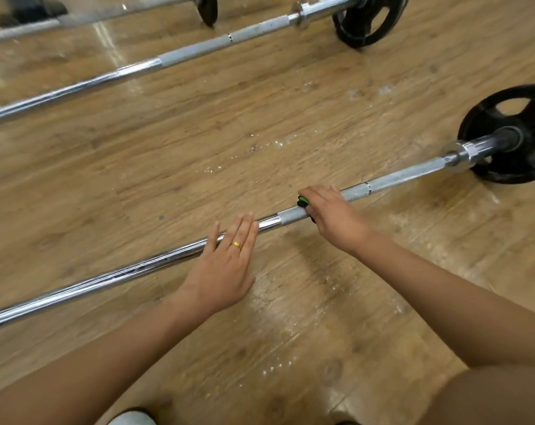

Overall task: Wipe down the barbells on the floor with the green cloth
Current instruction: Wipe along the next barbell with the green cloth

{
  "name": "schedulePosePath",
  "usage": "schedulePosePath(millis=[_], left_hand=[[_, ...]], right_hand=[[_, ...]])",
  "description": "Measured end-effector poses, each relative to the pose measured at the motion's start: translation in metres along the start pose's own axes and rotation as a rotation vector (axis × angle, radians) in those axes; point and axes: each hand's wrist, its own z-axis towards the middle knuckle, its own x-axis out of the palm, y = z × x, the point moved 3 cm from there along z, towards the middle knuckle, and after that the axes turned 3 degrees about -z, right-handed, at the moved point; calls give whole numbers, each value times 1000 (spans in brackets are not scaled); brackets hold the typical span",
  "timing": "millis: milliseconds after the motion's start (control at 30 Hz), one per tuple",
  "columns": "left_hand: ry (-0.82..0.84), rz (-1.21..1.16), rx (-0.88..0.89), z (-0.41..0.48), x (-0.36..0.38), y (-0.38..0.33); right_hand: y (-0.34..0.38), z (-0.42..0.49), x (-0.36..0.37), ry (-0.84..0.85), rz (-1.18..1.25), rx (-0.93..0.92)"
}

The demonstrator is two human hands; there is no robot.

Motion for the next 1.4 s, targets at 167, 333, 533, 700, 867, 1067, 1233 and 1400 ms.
schedulePosePath(millis=[167, 333, 533, 700, 867, 1067, 1233, 1400], left_hand=[[226, -15, 43, -13, -13, 24], [467, 137, 69, -40, -58, 50], [467, 202, 211, -37, -128, 44], [353, 75, 251, 23, -117, -17], [197, -129, -28, 59, -48, -77], [149, -145, -224, 65, -20, -102], [185, -197, -233, 70, -33, -92], [288, -319, -225, 82, -48, -81]], right_hand=[[-11, -8, -4, -83, -27, 32], [-14, -10, -7, -78, -27, 81], [-11, -17, -8, -85, 54, 119], [-10, -20, -5, -99, 53, 144], [-10, -19, 1, -122, 47, 146], [-15, -9, 3, -88, -17, 146], [-17, 5, -9, 98, -90, 133], [-11, 16, -18, 183, -150, 141]])
